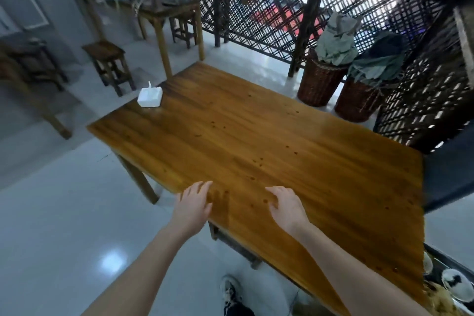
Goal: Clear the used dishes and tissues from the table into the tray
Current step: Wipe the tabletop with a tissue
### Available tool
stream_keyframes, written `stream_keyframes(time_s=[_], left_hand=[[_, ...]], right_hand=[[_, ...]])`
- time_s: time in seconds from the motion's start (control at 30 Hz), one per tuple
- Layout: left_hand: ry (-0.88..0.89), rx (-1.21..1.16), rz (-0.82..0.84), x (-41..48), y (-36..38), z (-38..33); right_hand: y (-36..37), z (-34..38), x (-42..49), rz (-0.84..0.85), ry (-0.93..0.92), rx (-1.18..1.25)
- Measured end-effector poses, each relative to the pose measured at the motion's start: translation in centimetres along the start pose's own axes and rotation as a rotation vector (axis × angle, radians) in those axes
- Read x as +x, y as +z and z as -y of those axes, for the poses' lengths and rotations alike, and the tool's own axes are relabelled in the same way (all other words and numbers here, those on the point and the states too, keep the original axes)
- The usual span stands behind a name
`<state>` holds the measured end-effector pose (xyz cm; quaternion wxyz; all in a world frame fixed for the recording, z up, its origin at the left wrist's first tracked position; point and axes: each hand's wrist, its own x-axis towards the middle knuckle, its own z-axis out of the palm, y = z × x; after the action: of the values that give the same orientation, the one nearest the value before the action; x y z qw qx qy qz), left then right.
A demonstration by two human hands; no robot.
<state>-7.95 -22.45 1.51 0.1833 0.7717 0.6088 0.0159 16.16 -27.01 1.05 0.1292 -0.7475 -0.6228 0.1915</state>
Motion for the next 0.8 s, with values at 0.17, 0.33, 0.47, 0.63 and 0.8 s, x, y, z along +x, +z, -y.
stream_keyframes(time_s=[0.17,0.33,0.47,0.63,0.8], left_hand=[[-0.085,0.020,-0.015,1.6,-1.3,6.4],[-0.163,0.025,-0.038,5.0,-3.6,13.0],[-0.205,0.060,-0.034,7.9,-6.2,17.6],[-0.244,0.047,-0.094,12.4,-10.1,22.6],[-0.299,0.016,-0.113,16.2,-12.4,26.9]], right_hand=[[2.3,5.3,5.0,0.054,-0.086,-0.002],[4.9,11.2,11.1,0.106,-0.201,0.014],[6.5,15.8,15.7,0.144,-0.224,0.014],[7.5,21.3,22.7,0.177,-0.223,0.015],[7.9,27.0,28.6,0.187,-0.246,0.060]])
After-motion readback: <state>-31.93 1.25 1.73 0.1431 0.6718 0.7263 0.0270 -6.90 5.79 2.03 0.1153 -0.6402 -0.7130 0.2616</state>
